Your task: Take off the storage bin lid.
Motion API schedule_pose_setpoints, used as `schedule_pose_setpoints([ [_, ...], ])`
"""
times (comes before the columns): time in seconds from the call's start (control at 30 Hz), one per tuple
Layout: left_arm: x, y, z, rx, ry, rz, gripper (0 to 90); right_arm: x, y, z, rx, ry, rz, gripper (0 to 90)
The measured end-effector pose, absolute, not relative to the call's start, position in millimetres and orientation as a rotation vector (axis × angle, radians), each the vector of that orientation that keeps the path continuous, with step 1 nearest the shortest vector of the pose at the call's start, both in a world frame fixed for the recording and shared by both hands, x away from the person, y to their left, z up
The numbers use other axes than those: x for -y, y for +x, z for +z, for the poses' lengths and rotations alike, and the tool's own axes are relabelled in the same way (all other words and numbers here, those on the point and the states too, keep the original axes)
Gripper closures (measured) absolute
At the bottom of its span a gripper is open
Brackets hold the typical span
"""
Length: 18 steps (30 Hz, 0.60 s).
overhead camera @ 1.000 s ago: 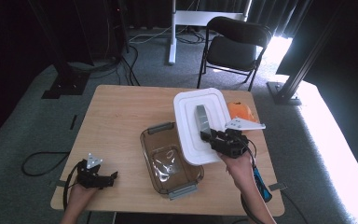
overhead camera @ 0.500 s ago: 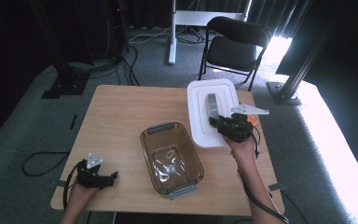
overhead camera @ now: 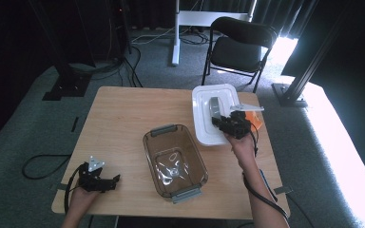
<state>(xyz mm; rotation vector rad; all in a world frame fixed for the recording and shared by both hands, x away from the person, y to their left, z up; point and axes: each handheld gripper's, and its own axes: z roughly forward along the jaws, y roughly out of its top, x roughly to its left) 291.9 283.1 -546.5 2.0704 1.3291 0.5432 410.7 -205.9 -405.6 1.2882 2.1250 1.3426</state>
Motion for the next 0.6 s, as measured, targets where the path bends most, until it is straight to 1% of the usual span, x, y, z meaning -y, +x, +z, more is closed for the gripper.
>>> schedule_pose_setpoints([
  [0.17,-283.1,291.9,-546.5,-1.329,2.070,0.543,1.3,202.7,421.8,-416.6,-2.152,1.303,1.304,70.9],
  [0.27,-283.1,291.9,-546.4,-1.329,2.071,0.543,1.3,198.6,430.0,-430.8,-2.162,1.322,1.309,70.9],
  [0.6,-283.0,291.9,-546.5,-1.329,2.070,0.543,1.3,188.9,443.9,-457.8,-2.195,1.365,1.304,70.9],
])
